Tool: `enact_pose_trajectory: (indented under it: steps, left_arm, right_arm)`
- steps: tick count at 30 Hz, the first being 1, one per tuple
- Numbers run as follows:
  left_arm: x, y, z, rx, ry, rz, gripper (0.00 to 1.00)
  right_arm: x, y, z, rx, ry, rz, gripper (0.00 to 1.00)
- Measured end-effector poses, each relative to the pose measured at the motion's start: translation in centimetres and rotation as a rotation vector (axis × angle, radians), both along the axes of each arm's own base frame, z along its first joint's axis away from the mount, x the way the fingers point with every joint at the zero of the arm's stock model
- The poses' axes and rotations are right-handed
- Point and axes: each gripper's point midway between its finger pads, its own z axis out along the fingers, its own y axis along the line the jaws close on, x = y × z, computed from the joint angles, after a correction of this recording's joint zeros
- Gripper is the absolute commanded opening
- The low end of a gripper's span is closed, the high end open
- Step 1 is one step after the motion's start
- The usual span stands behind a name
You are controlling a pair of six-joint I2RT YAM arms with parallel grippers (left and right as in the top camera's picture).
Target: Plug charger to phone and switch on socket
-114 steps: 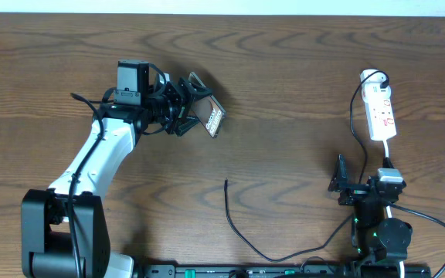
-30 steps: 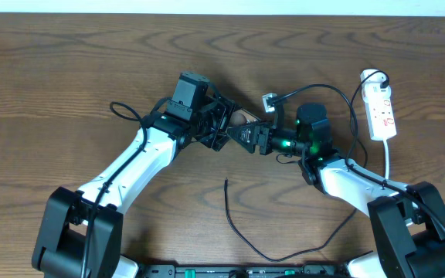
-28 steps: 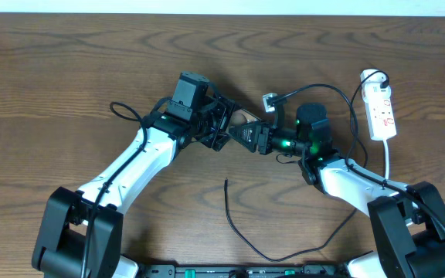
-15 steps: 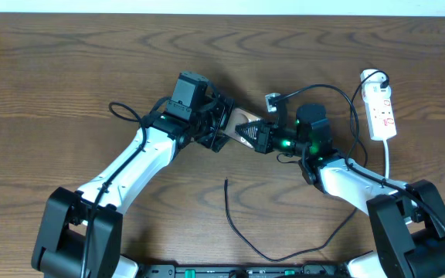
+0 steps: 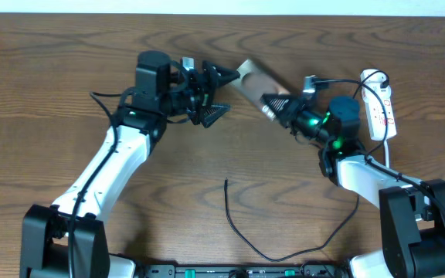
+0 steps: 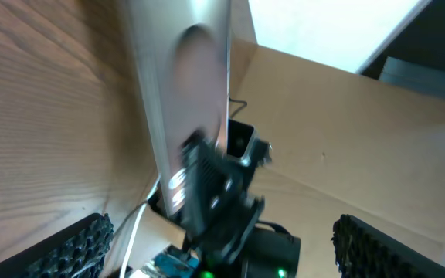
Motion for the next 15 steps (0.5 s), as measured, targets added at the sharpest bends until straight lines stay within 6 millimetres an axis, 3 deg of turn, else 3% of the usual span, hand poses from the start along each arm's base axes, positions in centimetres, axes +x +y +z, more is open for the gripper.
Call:
enact_pose_trajectory:
  steps: [2, 7, 11, 15]
  left_arm:
    - [0.4, 1.2, 0.2, -0.015, 0.003, 0.009, 0.93]
    - [2.8, 5.1, 1.3, -0.032, -0.063, 0.099, 0.93]
    - [4.9, 7.0, 3.7, -0.042, -0.212, 0.161, 0.91]
    - [5.8, 7.4, 6.1, -0.031, -0.384, 0.174, 0.88]
  right_arm:
    - [1.3, -1.1, 1.3, 0.159, 0.101, -0.116, 0.01]
    - [2.2, -1.8, 4.3, 0.375, 0.139, -0.188, 0.01]
    - [1.5, -0.1, 6.2, 0.461, 0.127, -0.145, 0.01]
    - [0.0, 3.1, 6.3, 0.484, 0.167, -0.074, 0.01]
